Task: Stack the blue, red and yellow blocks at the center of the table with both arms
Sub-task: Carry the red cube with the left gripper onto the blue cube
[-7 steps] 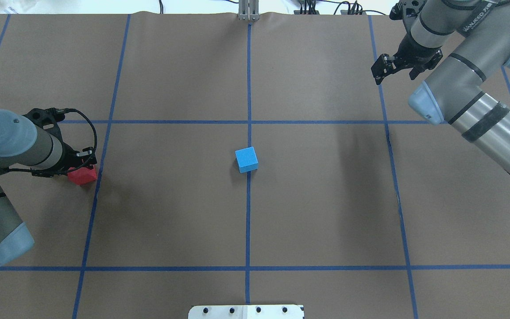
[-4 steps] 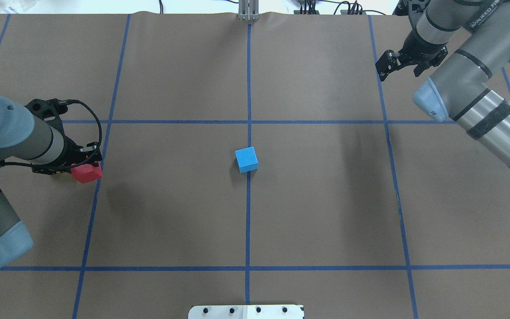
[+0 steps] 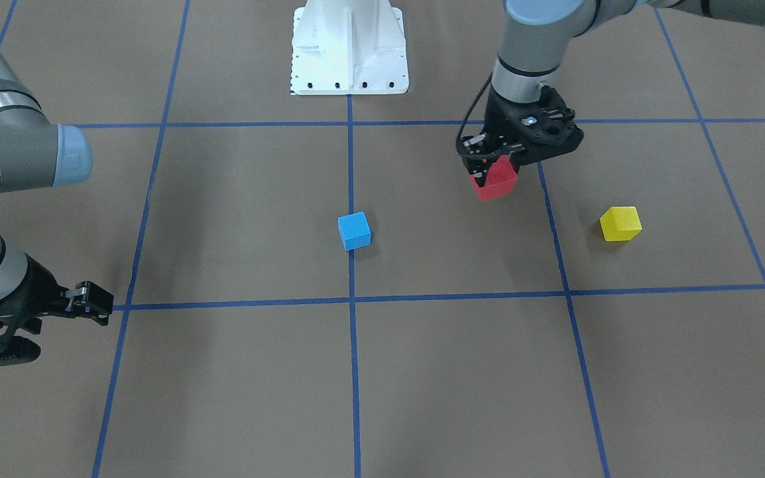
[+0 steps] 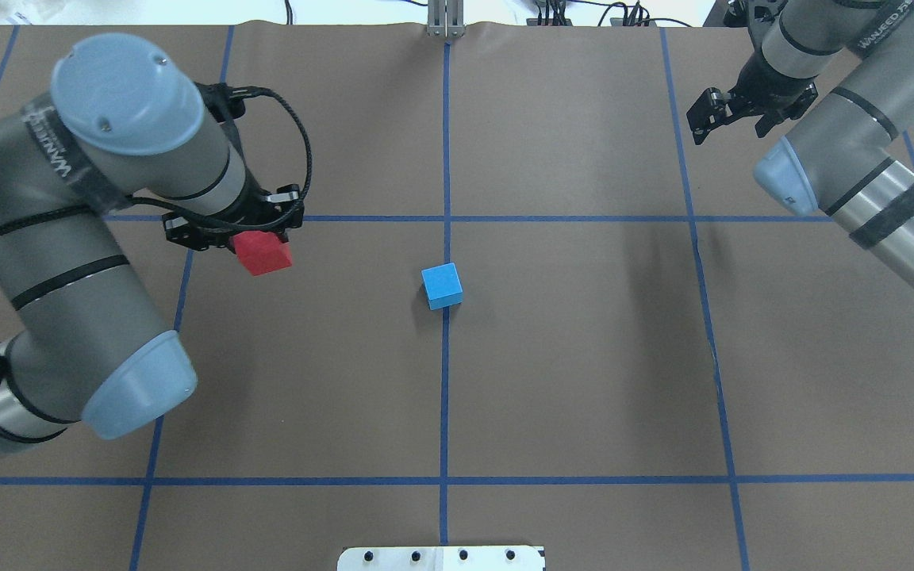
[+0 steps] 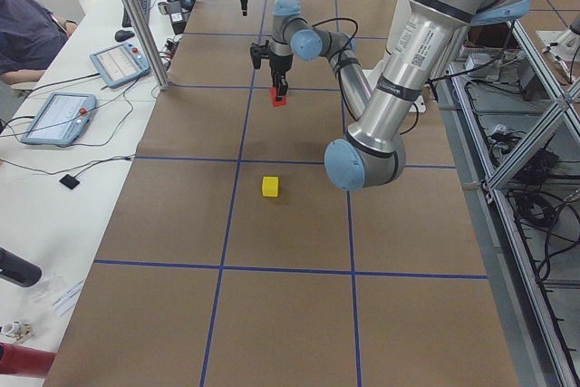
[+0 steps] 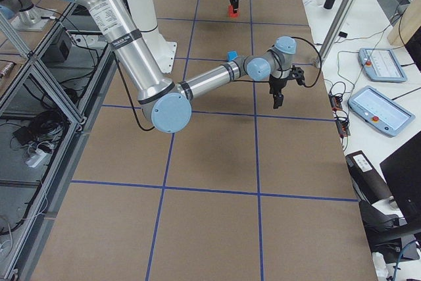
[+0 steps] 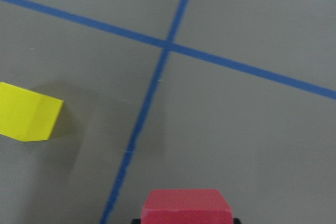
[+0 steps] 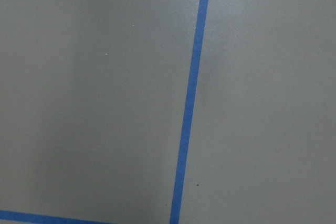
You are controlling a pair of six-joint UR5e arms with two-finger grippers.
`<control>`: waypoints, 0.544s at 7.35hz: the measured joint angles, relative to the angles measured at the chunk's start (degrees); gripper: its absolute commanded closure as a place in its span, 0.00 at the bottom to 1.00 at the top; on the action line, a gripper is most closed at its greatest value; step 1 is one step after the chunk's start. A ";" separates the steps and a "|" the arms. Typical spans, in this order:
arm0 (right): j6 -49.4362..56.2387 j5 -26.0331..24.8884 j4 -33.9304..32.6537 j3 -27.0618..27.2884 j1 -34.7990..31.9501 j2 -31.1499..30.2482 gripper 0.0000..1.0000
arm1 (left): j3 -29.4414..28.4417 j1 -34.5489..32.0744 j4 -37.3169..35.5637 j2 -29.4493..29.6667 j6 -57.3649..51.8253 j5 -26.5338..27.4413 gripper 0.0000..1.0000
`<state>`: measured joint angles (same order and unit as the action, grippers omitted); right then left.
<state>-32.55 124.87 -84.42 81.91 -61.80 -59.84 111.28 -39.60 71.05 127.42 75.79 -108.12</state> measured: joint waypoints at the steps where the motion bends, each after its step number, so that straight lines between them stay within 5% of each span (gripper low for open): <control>1: 3.78 2.90 0.03 0.02 -3.10 -1.84 0.01 | -4.22 1.43 -1.05 5.47 0.00 0.28 1.00; 4: 20.79 9.87 -0.63 -0.23 -15.24 -9.12 0.01 | -15.33 5.29 2.54 14.15 0.01 2.36 1.00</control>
<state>-11.76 134.75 -85.05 81.68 -77.04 -68.96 95.95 -34.31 73.59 141.57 75.80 -105.75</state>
